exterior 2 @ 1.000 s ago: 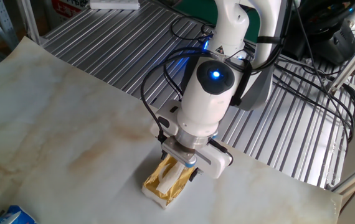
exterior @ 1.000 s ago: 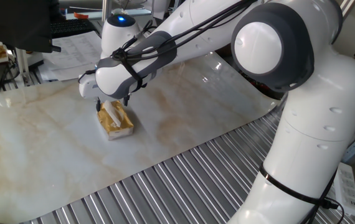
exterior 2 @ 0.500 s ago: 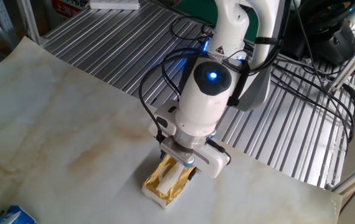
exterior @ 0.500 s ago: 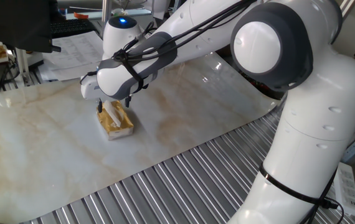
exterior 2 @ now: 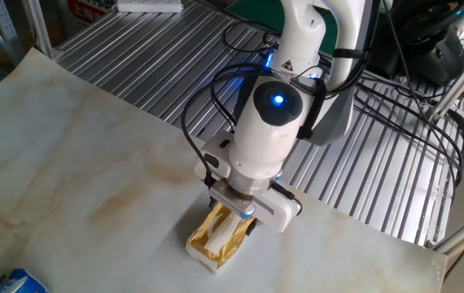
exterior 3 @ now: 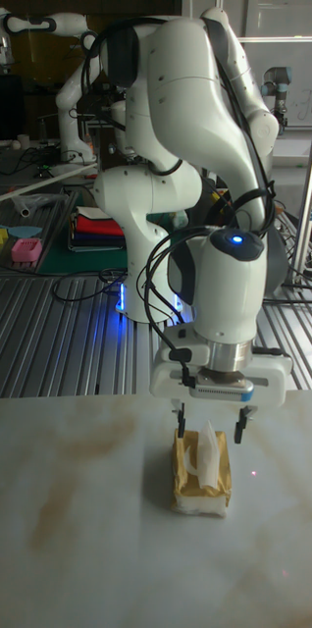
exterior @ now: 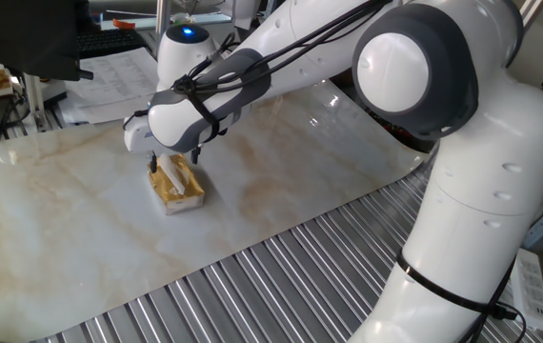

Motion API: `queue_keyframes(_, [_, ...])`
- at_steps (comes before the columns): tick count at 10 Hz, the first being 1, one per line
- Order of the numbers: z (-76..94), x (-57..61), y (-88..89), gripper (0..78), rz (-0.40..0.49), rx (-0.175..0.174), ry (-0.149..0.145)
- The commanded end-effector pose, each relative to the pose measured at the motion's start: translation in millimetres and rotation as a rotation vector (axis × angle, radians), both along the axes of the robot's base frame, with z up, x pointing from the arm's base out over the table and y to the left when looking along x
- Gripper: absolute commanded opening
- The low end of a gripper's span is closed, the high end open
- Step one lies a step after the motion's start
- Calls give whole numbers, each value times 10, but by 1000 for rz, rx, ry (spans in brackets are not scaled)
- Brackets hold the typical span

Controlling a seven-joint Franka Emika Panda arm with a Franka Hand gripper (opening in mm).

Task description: Pull out a napkin

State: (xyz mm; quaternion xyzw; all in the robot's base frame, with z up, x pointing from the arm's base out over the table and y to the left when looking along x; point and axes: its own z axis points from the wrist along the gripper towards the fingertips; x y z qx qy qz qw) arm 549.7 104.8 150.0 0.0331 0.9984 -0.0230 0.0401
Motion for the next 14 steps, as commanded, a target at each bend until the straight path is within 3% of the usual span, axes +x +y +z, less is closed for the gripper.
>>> queue_keyframes(1, [12, 9, 0, 774, -8, -2, 2])
queue_keyframes(2, [12, 9, 0, 774, -12, -2, 2])
queue_keyframes(4, [12, 9, 0, 774, -37, -4, 33])
queue_keyframes(7, [12, 9, 0, 774, -8, 0, 65])
queue_keyframes(14, [12, 9, 0, 774, 11, -15, 93])
